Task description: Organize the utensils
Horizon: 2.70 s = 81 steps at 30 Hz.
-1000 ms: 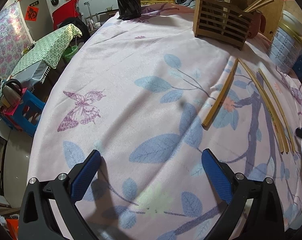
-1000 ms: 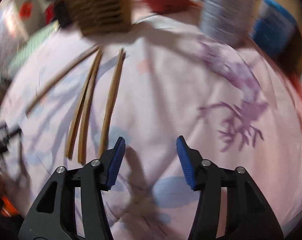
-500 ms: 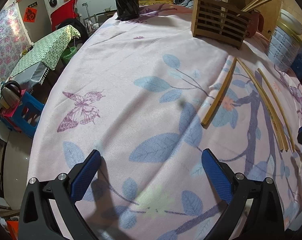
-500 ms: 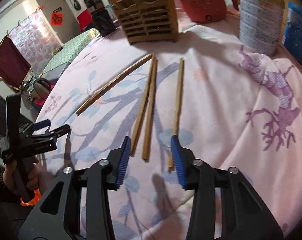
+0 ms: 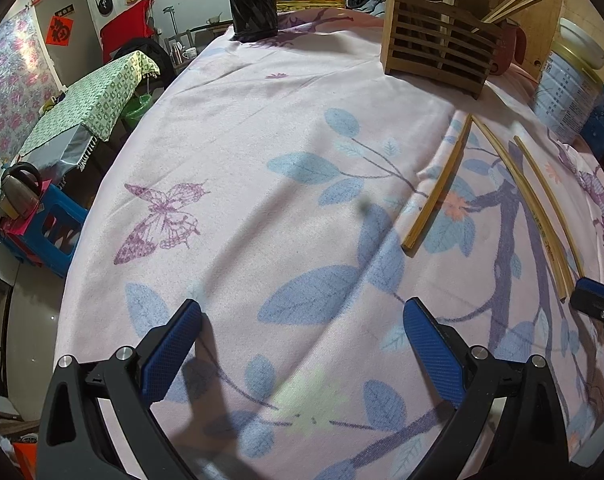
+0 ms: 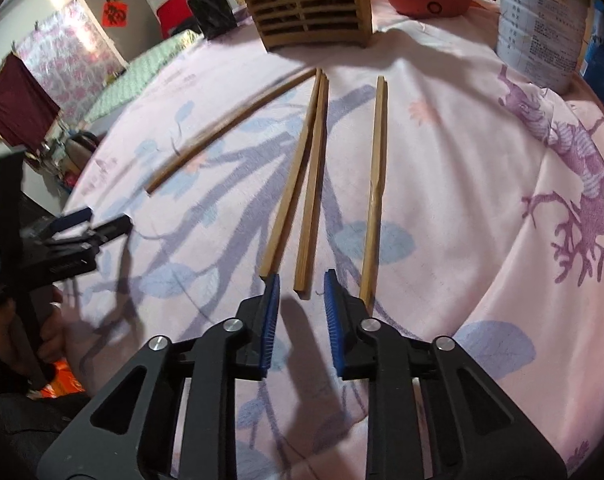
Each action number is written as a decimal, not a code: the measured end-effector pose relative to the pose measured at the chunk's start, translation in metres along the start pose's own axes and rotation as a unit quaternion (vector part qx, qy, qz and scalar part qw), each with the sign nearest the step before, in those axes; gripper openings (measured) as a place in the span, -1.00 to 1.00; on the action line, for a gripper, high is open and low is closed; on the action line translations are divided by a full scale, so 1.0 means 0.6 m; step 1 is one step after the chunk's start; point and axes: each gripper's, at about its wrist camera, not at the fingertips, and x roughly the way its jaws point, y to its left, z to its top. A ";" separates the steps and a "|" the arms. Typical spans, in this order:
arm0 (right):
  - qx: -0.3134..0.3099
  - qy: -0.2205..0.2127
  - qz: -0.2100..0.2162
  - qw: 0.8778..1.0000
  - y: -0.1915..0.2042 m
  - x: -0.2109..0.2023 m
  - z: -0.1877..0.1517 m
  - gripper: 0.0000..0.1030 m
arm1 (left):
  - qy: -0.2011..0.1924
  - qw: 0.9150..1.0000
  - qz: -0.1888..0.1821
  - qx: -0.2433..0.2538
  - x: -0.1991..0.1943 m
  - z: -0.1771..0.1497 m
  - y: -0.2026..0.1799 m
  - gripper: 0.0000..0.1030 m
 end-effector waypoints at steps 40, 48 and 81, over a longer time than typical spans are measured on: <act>0.001 -0.018 0.009 1.000 -0.021 -0.006 -0.012 -0.86 | -0.020 0.991 -0.102 0.087 0.005 0.033 -0.087 -0.85; -0.017 -0.022 -0.013 1.000 -0.017 -0.018 -0.014 -0.87 | -0.030 0.993 -0.087 0.079 -0.031 0.020 -0.078 -0.86; 0.005 -0.267 -0.017 0.964 -0.029 -0.340 0.064 -0.88 | -0.187 0.972 -0.127 0.069 -0.319 0.142 -0.071 -0.89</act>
